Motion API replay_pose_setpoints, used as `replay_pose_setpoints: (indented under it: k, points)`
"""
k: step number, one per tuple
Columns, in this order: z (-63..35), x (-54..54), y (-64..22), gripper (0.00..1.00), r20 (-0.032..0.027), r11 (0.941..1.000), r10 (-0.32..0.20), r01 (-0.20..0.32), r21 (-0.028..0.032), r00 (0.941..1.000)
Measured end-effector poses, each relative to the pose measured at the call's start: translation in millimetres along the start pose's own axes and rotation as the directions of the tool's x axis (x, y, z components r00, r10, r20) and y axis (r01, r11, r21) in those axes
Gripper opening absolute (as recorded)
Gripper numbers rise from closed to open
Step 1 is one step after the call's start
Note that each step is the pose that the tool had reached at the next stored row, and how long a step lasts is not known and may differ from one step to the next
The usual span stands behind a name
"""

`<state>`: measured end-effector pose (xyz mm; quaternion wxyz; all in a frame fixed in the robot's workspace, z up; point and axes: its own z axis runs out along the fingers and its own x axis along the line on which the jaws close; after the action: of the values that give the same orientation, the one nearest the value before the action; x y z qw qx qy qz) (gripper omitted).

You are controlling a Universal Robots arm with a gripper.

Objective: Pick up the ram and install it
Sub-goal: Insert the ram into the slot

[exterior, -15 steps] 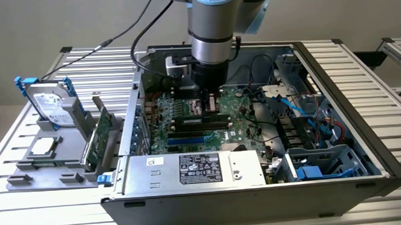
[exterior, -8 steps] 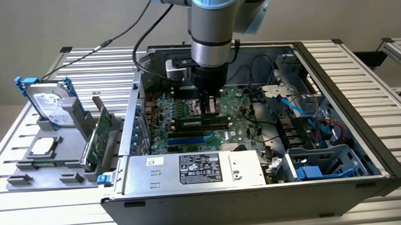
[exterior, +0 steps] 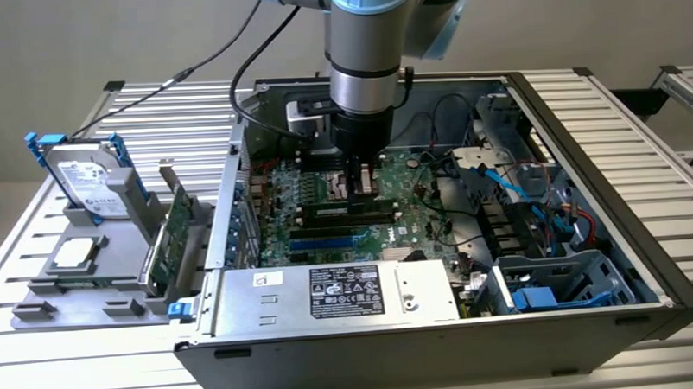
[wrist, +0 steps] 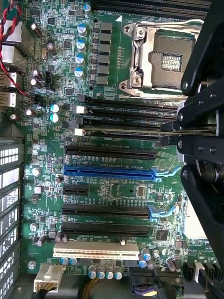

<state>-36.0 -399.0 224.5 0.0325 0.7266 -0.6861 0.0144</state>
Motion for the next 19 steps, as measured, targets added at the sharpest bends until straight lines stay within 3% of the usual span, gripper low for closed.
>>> replay_pose_setpoints:
  k: [19]
  points:
    - [-0.2, 1.1, -1.6, 0.14, -0.0001, 1.0, 0.003, -0.003, -0.0047, 1.0]
